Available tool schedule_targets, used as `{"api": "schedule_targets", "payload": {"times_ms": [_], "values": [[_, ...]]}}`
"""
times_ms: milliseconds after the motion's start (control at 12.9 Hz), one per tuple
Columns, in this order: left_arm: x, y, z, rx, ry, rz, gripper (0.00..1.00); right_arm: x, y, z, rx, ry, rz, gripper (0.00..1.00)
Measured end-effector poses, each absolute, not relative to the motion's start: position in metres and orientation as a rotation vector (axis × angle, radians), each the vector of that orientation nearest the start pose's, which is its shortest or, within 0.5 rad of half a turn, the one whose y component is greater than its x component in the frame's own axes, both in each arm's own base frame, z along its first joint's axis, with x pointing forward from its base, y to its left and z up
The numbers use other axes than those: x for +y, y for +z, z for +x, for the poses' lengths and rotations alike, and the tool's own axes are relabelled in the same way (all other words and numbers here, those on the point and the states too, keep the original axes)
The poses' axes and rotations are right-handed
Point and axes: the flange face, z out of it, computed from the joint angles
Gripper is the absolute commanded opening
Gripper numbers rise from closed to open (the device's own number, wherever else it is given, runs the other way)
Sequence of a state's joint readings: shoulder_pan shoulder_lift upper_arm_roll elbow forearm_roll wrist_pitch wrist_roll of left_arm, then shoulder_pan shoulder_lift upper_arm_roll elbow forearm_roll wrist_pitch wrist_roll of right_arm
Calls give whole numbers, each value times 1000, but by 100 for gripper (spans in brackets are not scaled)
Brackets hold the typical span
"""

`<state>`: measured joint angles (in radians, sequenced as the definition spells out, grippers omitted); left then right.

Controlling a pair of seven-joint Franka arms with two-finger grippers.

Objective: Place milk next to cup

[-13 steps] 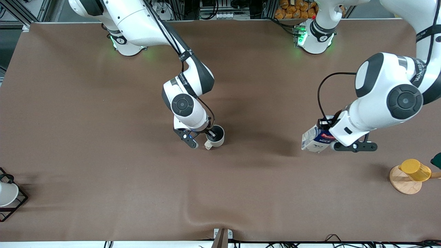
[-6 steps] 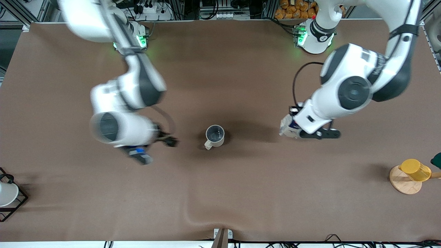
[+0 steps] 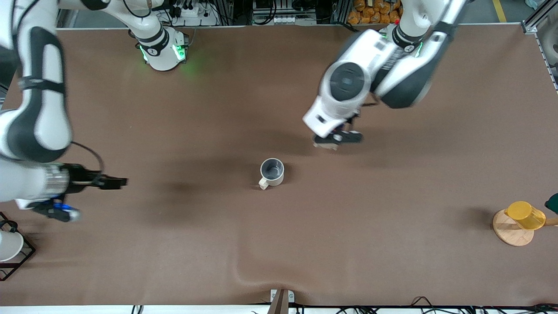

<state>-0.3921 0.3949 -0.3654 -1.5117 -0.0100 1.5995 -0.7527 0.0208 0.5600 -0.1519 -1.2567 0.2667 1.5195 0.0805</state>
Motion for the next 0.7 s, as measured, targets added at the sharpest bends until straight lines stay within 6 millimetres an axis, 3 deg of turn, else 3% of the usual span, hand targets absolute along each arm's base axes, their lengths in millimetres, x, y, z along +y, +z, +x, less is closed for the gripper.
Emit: {"api": "schedule_targets", "payload": {"times_ms": [155, 388, 543, 698], "values": [[-454, 412, 462, -36, 492, -3009, 0, -66, 426, 679, 292, 406, -2938, 100], [-505, 382, 444, -84, 463, -3049, 0, -69, 466, 652, 173, 343, -3015, 100], [-525, 362, 451, -157, 431, -3098, 0, -93, 501, 620, 23, 228, -3026, 100], [-532, 342, 465, -194, 421, -3109, 0, -121, 535, 585, -34, 141, -3017, 100]]}}
